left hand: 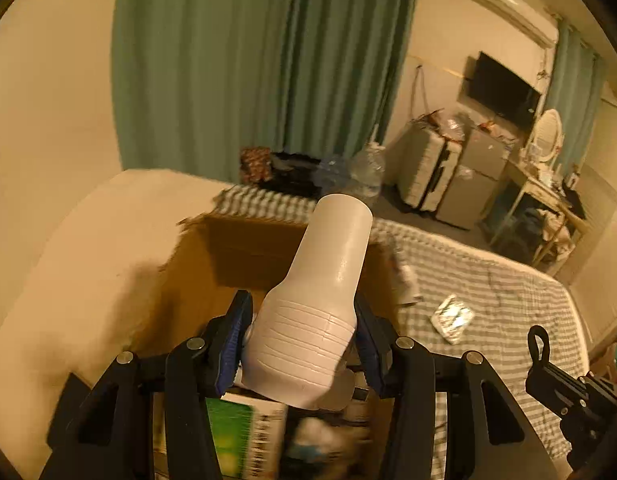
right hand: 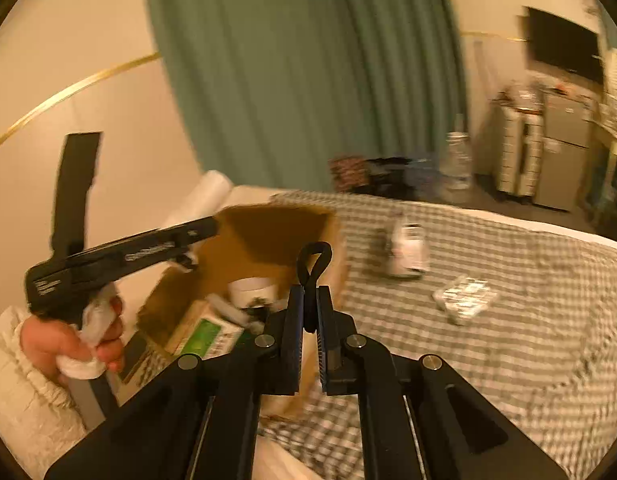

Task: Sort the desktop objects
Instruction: 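Carry the white bottle into the box while the right gripper grasps and carries the black hair tie, then open both grippers over the box and move them back over the bed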

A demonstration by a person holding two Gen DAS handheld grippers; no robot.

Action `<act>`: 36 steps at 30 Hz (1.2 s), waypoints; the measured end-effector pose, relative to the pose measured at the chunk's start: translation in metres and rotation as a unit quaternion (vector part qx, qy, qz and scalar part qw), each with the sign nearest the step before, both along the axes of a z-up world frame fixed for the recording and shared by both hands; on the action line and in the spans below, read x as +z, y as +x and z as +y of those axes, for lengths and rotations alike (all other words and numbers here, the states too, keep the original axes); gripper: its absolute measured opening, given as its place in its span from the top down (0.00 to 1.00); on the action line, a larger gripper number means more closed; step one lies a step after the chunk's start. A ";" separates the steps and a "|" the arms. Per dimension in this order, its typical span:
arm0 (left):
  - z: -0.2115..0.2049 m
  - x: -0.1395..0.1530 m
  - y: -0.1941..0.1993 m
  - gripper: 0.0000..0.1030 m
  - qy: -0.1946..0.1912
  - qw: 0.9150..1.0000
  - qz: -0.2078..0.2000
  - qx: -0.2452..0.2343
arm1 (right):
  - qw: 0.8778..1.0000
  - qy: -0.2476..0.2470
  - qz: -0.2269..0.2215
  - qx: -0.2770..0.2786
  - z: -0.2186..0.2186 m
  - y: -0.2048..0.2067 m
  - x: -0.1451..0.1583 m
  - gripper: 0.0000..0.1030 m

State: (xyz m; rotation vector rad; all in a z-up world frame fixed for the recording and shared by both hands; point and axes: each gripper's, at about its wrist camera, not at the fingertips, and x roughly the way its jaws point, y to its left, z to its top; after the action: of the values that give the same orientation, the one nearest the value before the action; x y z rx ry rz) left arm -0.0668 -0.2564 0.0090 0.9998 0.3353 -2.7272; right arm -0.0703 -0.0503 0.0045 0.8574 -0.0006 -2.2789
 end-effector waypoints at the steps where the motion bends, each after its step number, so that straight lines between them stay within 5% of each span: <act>1: -0.008 -0.007 -0.002 0.51 0.001 1.000 -0.007 0.005 | 1.000 0.000 -0.009 0.013 -0.012 -0.004 -0.005 0.94; 8: -0.039 -0.054 -0.011 0.51 0.021 0.997 -0.067 0.017 | 0.996 0.001 -0.065 0.058 -0.066 -0.033 -0.042 0.94; 10: -0.041 -0.058 -0.010 0.49 0.028 0.997 -0.076 0.013 | 0.997 0.011 -0.067 0.046 -0.069 -0.035 -0.048 0.83; 12: -0.039 -0.059 -0.010 0.26 0.019 0.996 -0.082 0.011 | 0.998 0.002 -0.054 0.027 -0.061 -0.034 -0.047 0.51; 13: -0.035 -0.059 -0.009 0.18 0.005 0.996 -0.084 0.015 | 0.999 -0.004 -0.044 0.023 -0.056 -0.033 -0.044 0.51; 14: -0.030 -0.057 -0.008 0.11 -0.008 0.996 -0.081 0.021 | 0.999 -0.008 -0.037 0.019 -0.050 -0.032 -0.042 0.49; 17: -0.017 -0.052 -0.003 0.11 -0.021 0.997 -0.078 0.017 | 0.999 -0.014 -0.033 -0.007 -0.030 -0.032 -0.033 0.38; 25: 0.024 -0.010 0.017 0.03 -0.010 0.999 -0.047 0.004 | 0.996 -0.011 0.020 -0.085 0.048 -0.022 0.002 0.30; 31: 0.086 0.028 0.021 0.00 -0.007 1.000 0.004 -0.026 | 0.986 -0.032 0.049 -0.158 0.131 -0.012 0.028 0.23; 36: 0.142 0.021 0.007 0.00 -0.007 0.998 0.014 -0.061 | 0.975 -0.020 0.082 -0.208 0.188 -0.005 0.029 0.13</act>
State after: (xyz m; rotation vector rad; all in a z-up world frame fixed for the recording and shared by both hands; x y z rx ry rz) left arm -0.0594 -0.1146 0.0300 1.0120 0.2689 -2.8500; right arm -0.0756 0.1373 0.0337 0.6927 -0.1654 -2.7257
